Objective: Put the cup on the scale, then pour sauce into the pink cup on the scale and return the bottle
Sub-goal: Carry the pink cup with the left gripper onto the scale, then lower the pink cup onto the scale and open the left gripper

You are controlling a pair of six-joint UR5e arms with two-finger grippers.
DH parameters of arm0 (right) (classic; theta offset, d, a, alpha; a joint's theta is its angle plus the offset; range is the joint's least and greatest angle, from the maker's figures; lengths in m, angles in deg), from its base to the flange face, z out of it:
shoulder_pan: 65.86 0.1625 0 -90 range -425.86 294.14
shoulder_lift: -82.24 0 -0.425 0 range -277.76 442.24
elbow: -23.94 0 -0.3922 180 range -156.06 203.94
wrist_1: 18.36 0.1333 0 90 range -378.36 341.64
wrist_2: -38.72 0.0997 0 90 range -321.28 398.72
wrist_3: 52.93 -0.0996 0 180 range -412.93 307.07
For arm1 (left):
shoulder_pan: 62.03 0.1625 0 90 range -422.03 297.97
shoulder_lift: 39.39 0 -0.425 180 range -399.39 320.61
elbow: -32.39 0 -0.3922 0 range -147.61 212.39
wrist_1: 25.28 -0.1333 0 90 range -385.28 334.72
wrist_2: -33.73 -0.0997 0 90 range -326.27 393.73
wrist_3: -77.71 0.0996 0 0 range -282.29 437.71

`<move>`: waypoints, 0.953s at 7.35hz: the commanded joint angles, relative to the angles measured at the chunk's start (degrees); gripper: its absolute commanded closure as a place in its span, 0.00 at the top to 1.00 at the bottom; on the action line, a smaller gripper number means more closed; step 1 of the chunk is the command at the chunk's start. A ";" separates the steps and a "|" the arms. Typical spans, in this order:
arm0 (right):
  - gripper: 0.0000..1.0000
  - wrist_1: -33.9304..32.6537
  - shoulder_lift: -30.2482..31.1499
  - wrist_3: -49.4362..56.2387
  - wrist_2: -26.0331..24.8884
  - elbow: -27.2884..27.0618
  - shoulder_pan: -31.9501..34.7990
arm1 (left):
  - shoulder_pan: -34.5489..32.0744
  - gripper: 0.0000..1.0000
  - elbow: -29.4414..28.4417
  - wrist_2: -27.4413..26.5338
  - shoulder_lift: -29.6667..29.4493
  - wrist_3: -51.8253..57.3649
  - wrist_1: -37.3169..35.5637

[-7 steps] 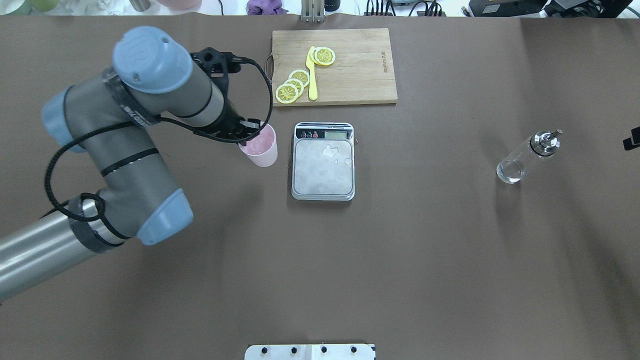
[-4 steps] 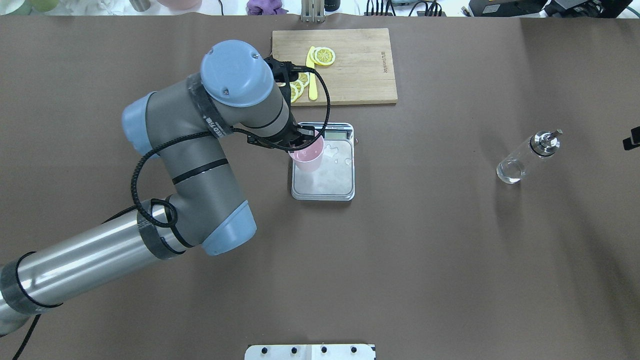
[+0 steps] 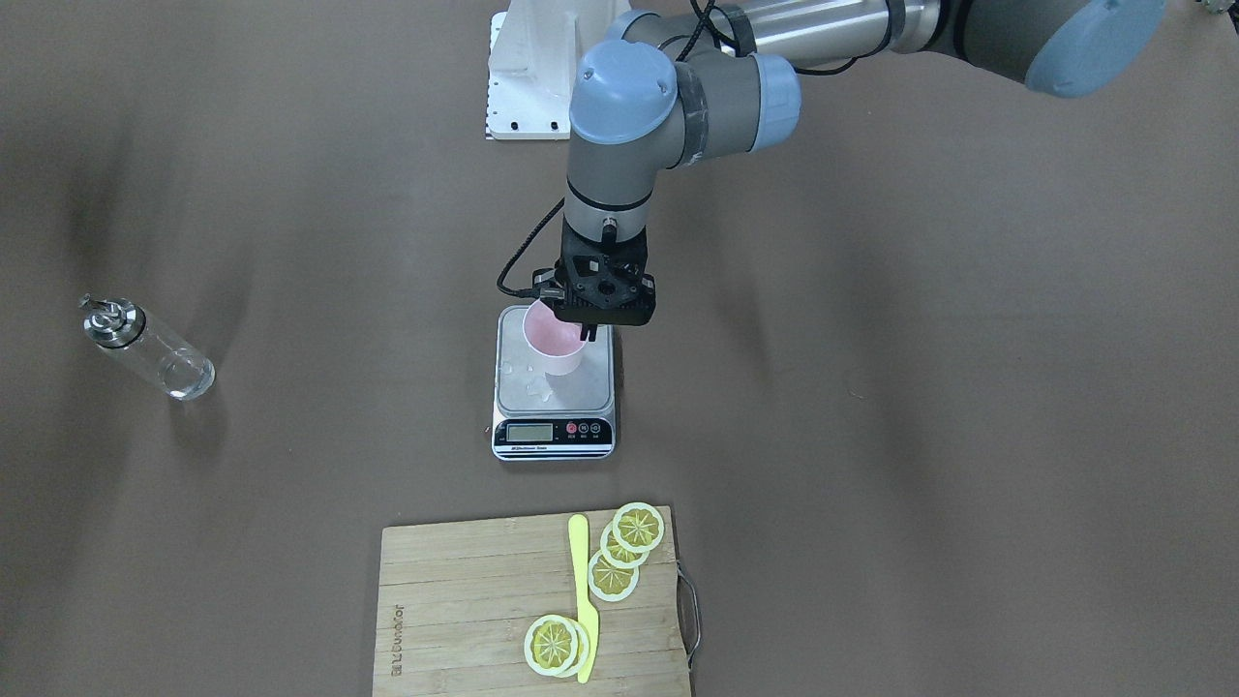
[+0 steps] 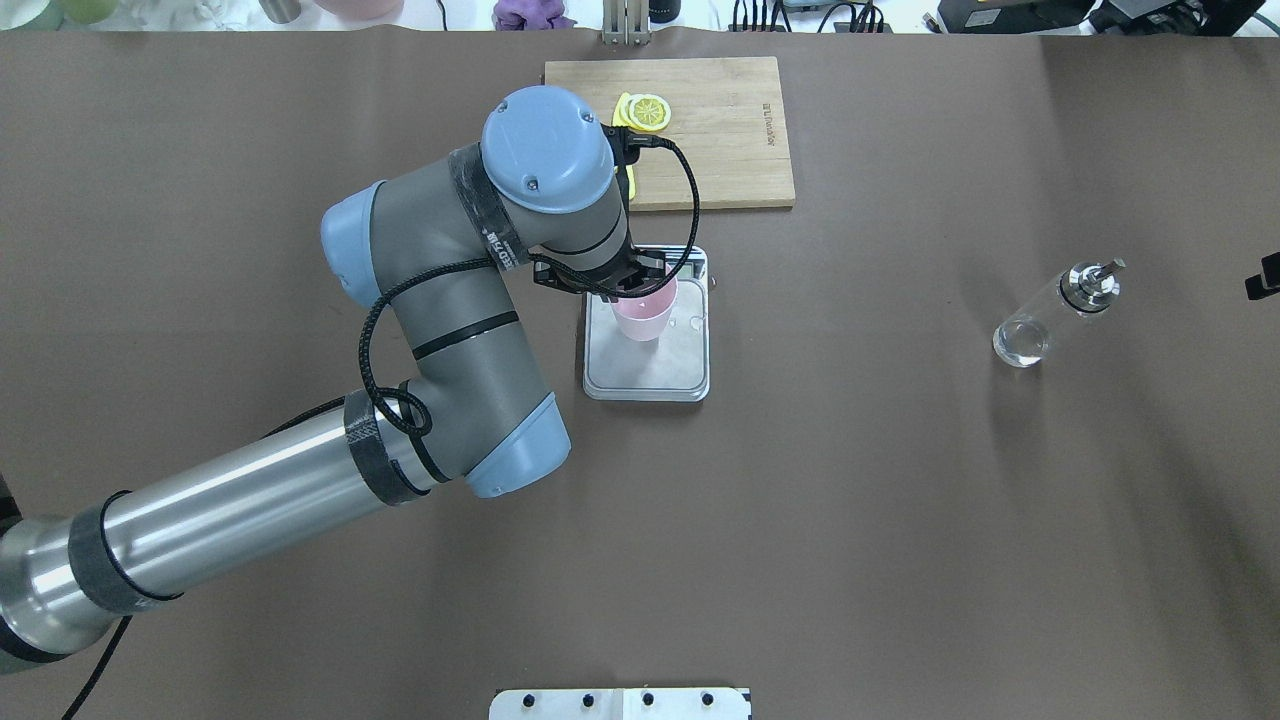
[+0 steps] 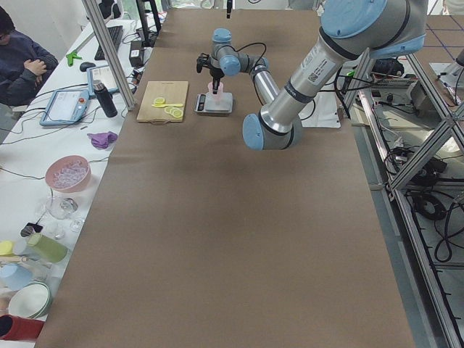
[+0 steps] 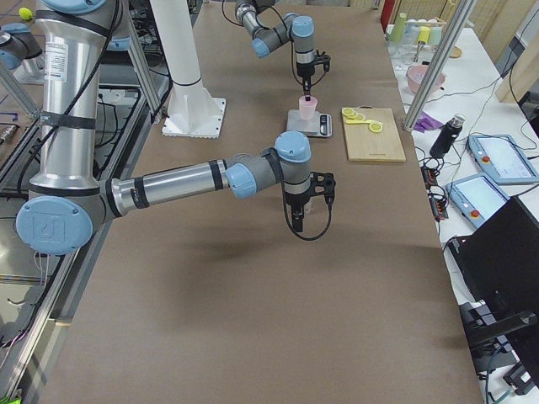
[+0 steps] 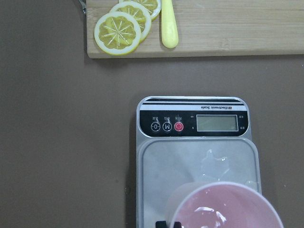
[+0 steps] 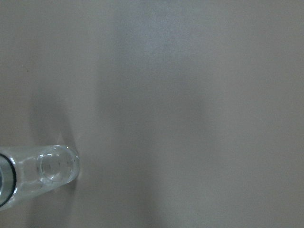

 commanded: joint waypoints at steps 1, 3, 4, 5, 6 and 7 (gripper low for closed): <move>1.00 0.00 -0.03 0.00 -0.04 0.09 0.00 | 0.05 0.00 -0.69 0.01 -0.25 0.25 0.13; 1.00 0.00 -0.03 0.00 -0.04 0.00 0.00 | 0.58 0.00 -0.69 0.01 -0.16 0.34 0.13; 1.00 0.00 -0.03 0.00 -0.04 0.00 0.00 | 0.84 0.00 -0.69 0.01 -0.25 0.34 0.13; 1.00 0.00 -0.03 0.00 -0.04 0.09 -0.09 | 0.84 0.00 -0.69 0.01 -0.16 0.34 0.13; 1.00 0.00 -0.03 0.00 -0.04 0.09 0.00 | 0.84 0.00 -0.78 0.01 -0.16 0.34 0.13; 1.00 0.00 -0.03 0.00 -0.04 0.09 0.00 | 0.93 0.00 -0.69 0.01 -0.16 0.34 0.21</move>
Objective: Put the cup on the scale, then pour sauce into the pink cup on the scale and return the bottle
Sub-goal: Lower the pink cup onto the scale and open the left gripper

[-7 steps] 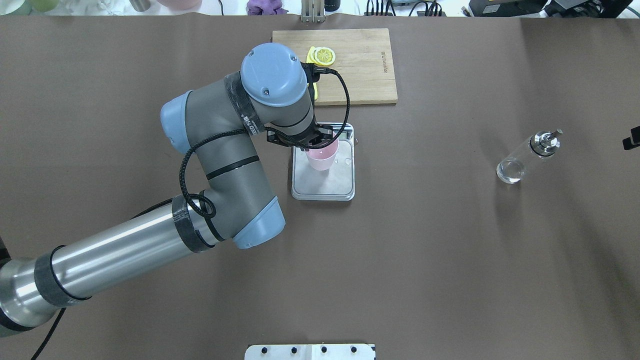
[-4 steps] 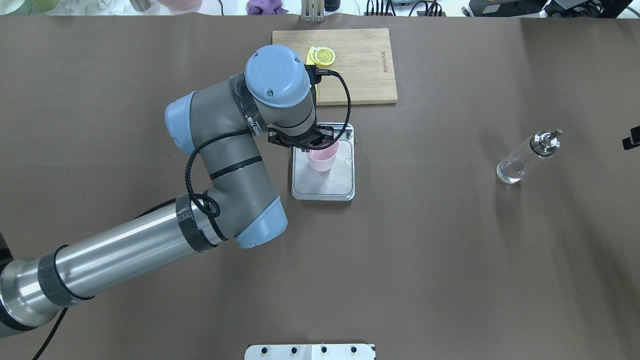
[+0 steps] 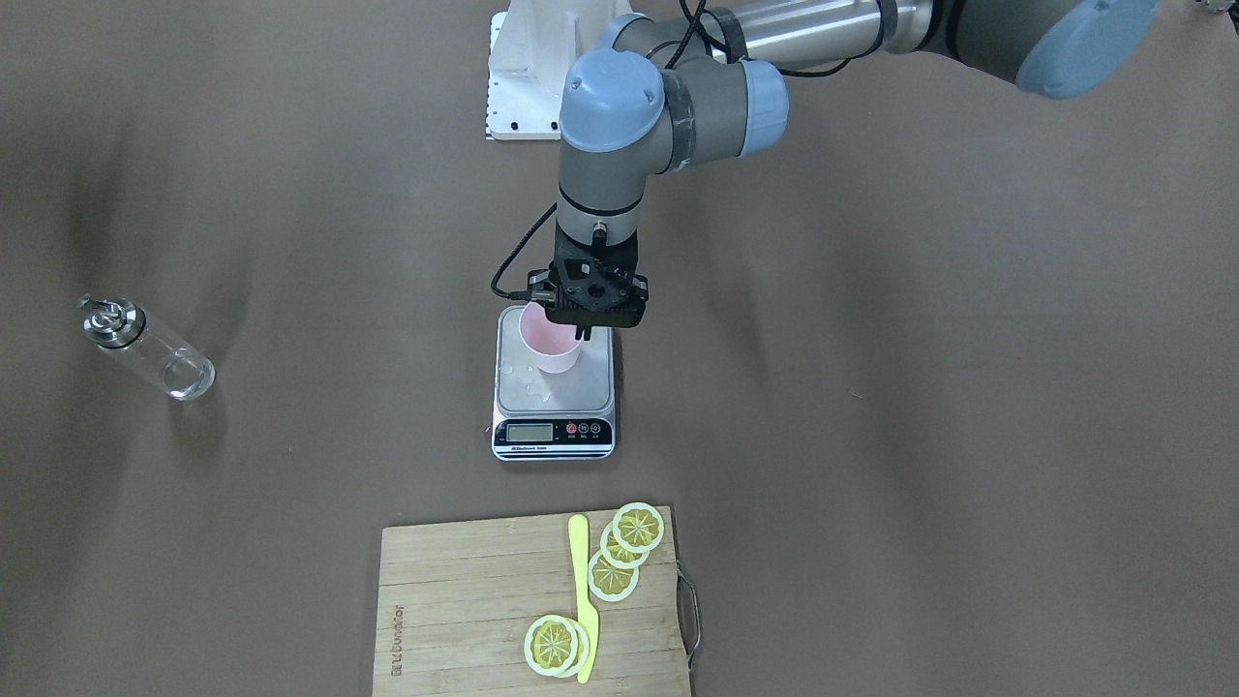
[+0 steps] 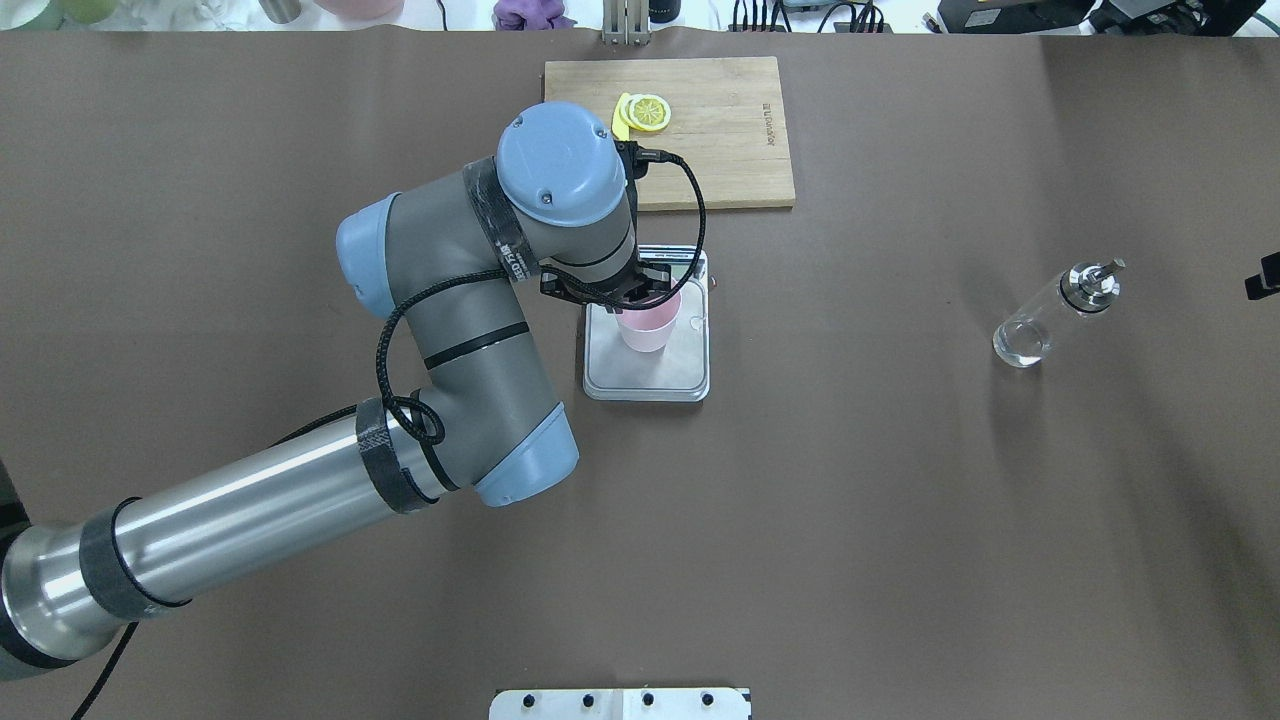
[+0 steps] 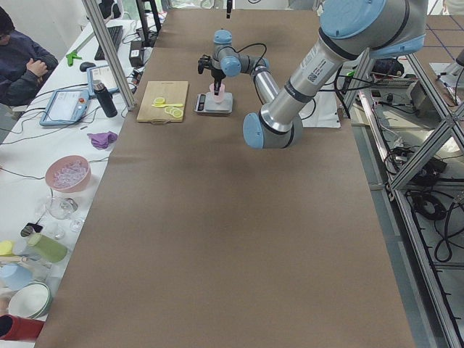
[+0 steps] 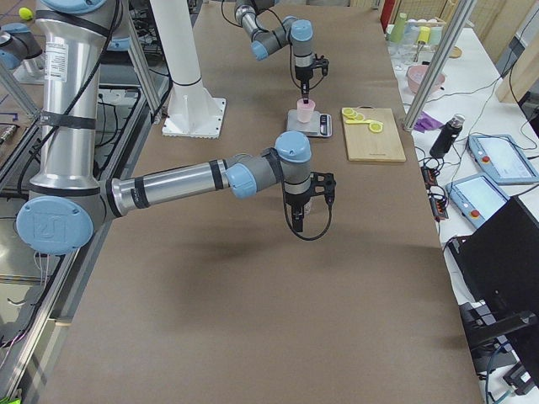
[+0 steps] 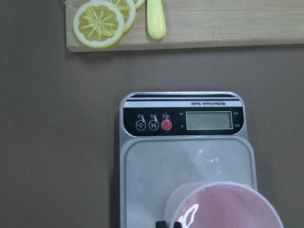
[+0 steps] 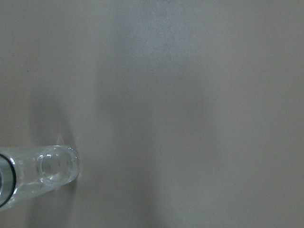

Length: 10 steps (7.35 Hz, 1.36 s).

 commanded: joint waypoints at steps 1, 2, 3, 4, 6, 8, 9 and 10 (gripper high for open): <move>1.00 0.00 0.00 0.00 0.00 0.01 0.03 | 0.16 0.00 0.04 0.00 -0.08 0.00 0.06; 1.00 0.00 0.00 0.00 0.00 0.01 0.03 | 0.17 0.00 0.04 0.00 0.01 0.00 0.06; 1.00 0.00 0.00 0.00 0.00 0.01 0.03 | 0.17 0.00 0.04 0.00 0.01 0.00 0.15; 1.00 0.00 0.00 0.00 0.00 0.01 0.03 | 0.25 0.00 0.04 0.00 -0.08 0.09 0.24; 1.00 0.00 0.00 0.00 0.00 0.01 -0.06 | 0.51 0.00 -0.65 0.00 0.10 0.09 1.90; 1.00 0.09 0.00 0.35 -0.09 0.01 -0.15 | 0.60 0.07 -0.83 0.00 0.10 0.18 2.61; 1.00 0.87 0.00 0.26 -0.26 0.01 -0.41 | 0.52 0.31 -0.66 0.00 0.01 1.05 2.61; 1.00 1.31 0.00 0.00 -0.26 0.01 -0.50 | 0.52 0.69 -0.66 0.00 0.18 1.66 2.70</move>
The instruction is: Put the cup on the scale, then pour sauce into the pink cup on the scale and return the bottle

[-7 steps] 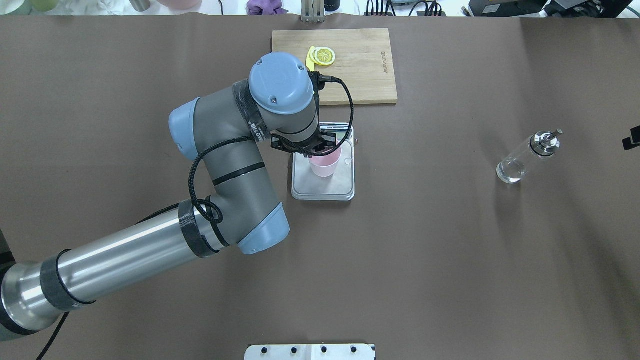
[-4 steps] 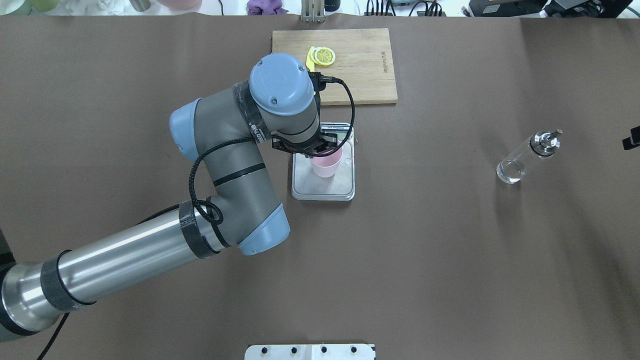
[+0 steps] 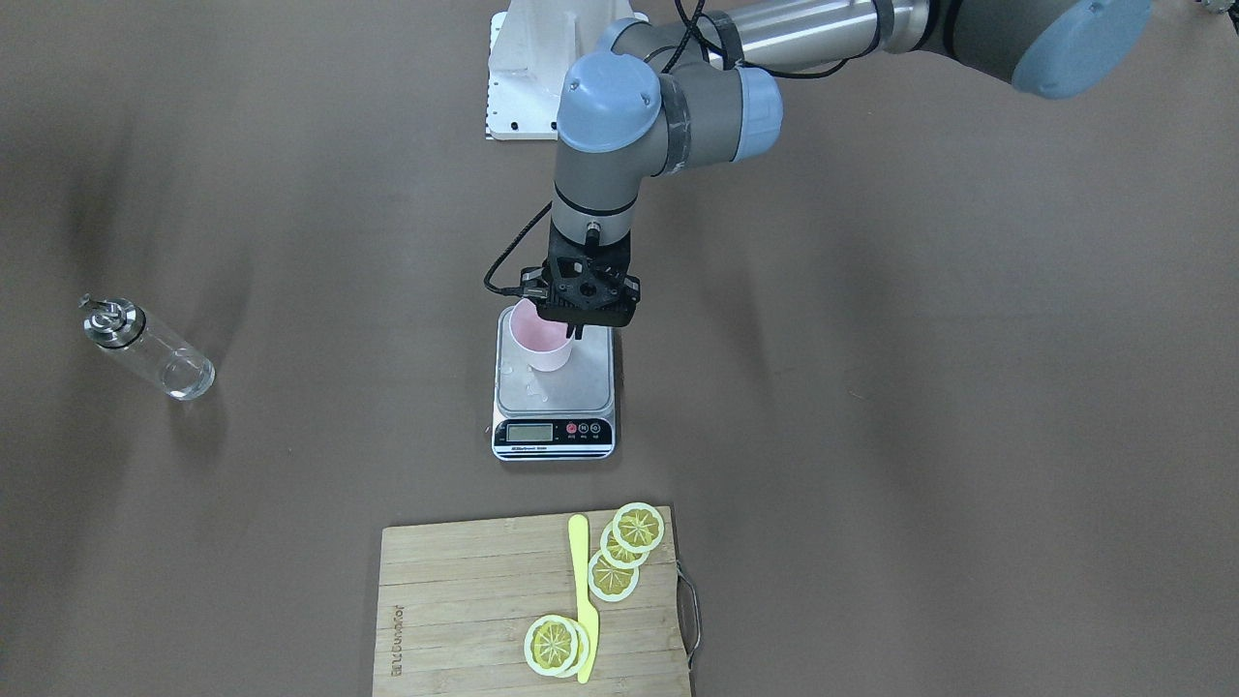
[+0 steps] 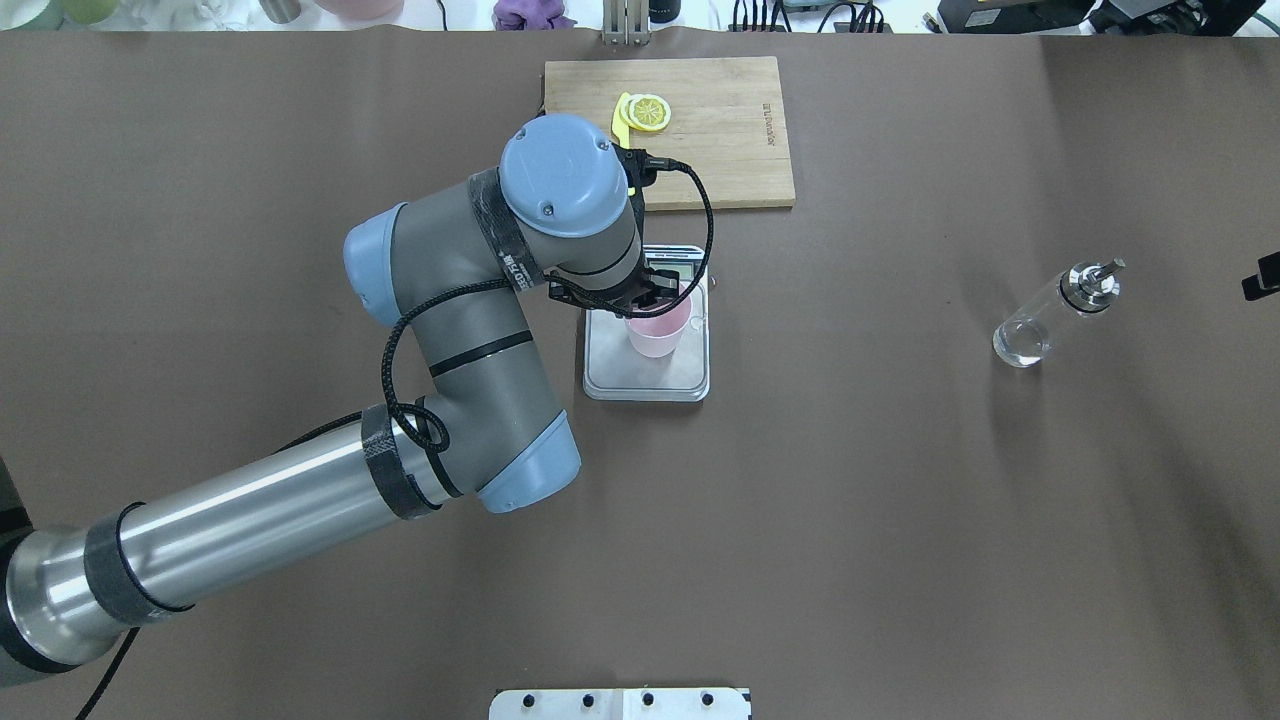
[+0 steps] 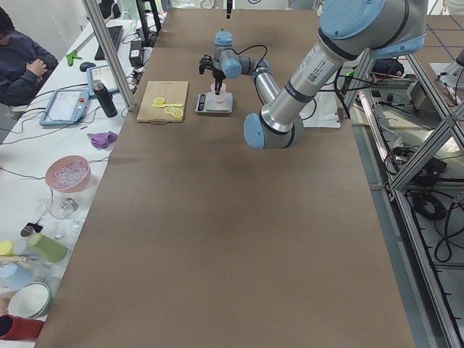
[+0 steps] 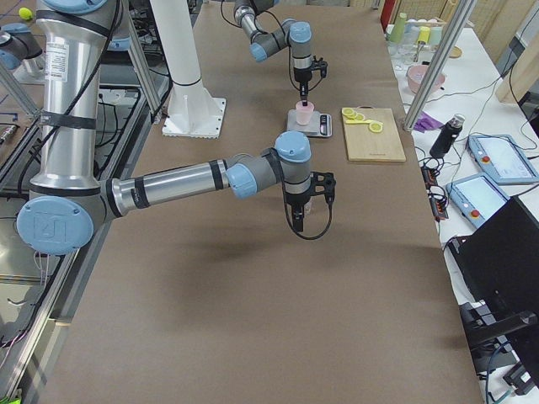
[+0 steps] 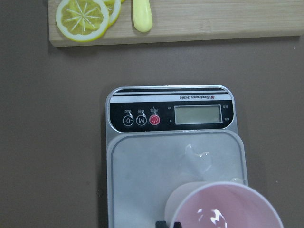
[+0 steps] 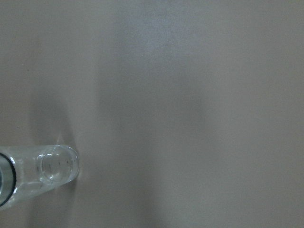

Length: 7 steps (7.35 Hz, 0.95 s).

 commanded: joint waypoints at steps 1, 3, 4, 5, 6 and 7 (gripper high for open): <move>1.00 0.60 0.00 -0.20 -0.07 0.09 -0.24 | -0.01 0.93 0.04 0.00 0.11 1.45 0.02; 1.00 0.95 -0.26 0.24 -0.24 0.00 -0.24 | -0.45 0.97 1.61 0.17 0.02 3.55 -0.24; 1.00 1.91 -0.26 0.24 -0.24 0.00 -0.24 | -1.76 0.97 3.02 0.78 0.02 3.74 -0.68; 1.00 3.75 -0.26 -0.19 -0.24 0.00 -0.24 | -4.21 0.97 5.64 4.44 0.97 6.27 -1.81; 1.00 5.07 -0.26 -0.63 -0.16 -0.26 -0.24 | -8.15 0.97 9.84 9.96 4.12 12.12 -5.30; 1.00 6.30 0.08 -3.94 -0.07 -1.22 -0.24 | -12.10 0.97 15.28 12.80 10.33 19.75 -7.16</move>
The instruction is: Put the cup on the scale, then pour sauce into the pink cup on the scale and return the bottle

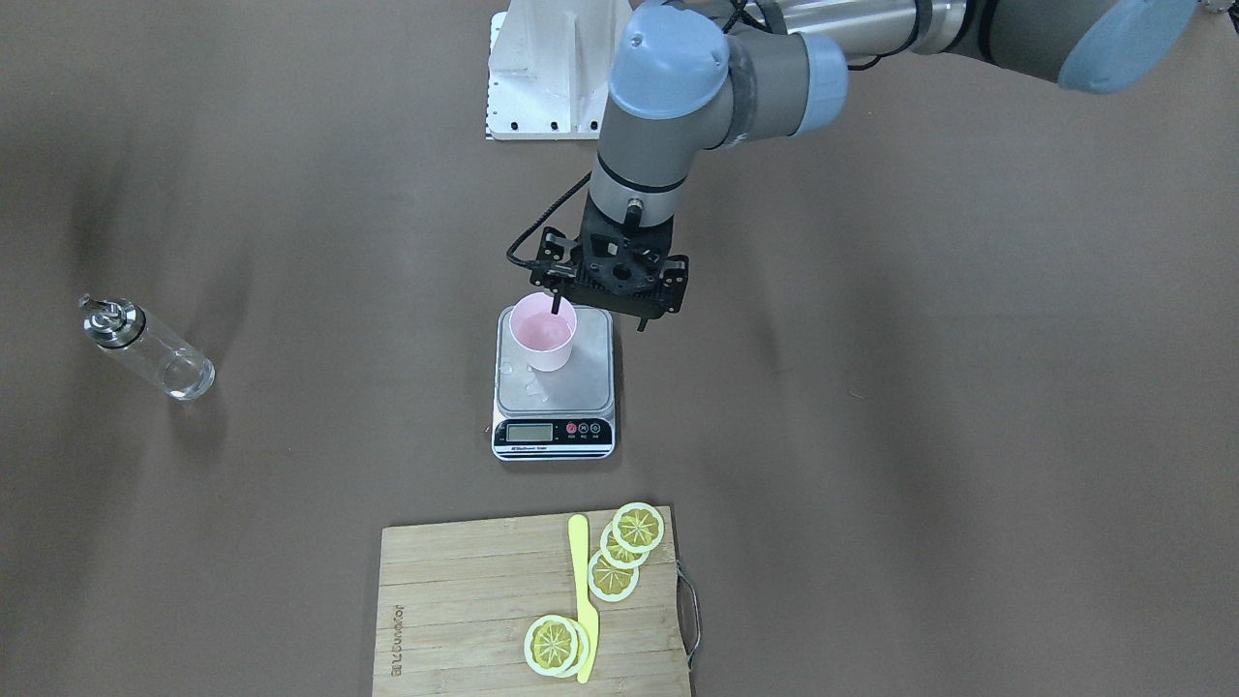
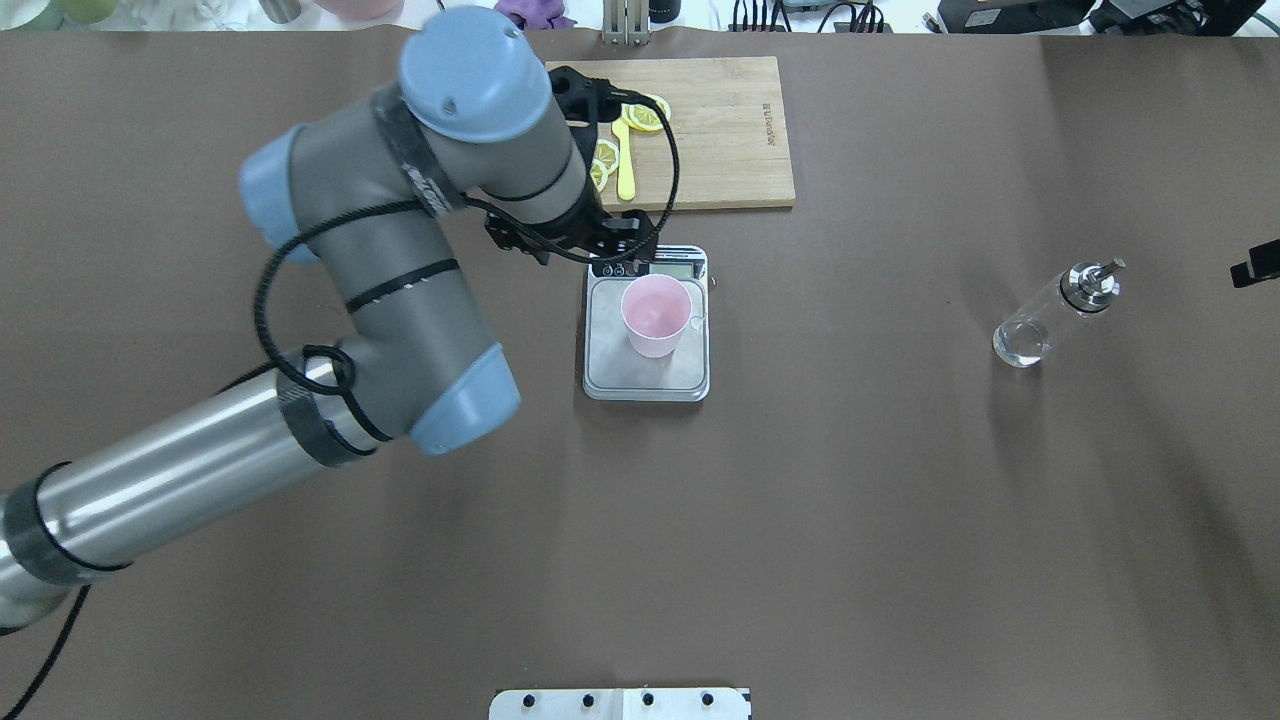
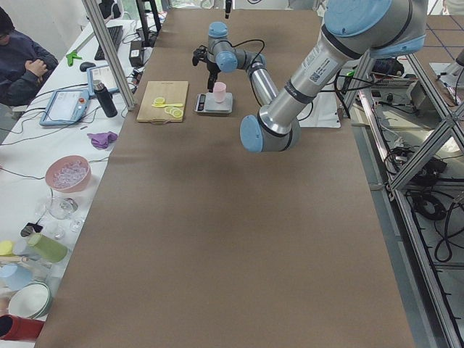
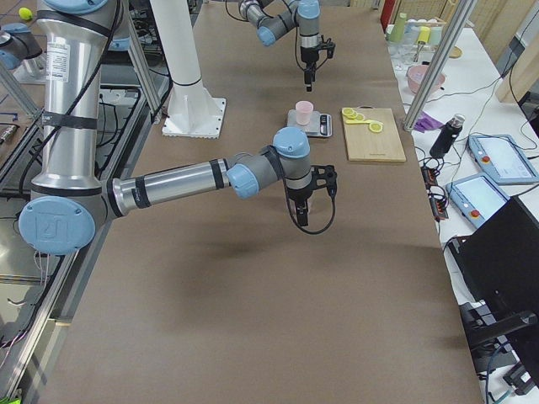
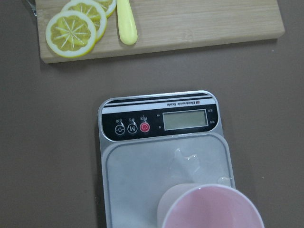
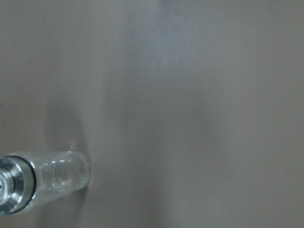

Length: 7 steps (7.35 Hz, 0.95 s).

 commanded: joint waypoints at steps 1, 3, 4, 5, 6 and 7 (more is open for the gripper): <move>1.00 1.61 0.35 -7.27 0.01 -3.17 -0.70 | -9.26 0.97 9.12 8.04 11.31 14.52 -2.79; 1.00 1.61 2.81 -13.60 0.01 -8.35 -2.19 | -16.48 0.97 10.47 11.50 20.20 31.28 -2.53; 1.00 1.79 3.51 -18.16 -0.69 -10.82 -4.02 | -19.73 0.97 10.21 11.51 23.20 37.98 -2.62; 1.00 1.88 3.87 -22.65 -3.39 -12.93 -7.09 | -23.07 0.97 9.86 11.51 26.10 46.32 -2.70; 1.00 1.96 3.87 -28.52 -9.16 -14.34 -11.99 | -27.37 0.98 9.51 12.29 28.83 52.32 -2.88; 1.00 1.96 3.87 -31.89 -14.53 -14.79 -16.74 | -29.93 0.98 9.16 12.56 32.42 54.55 -2.79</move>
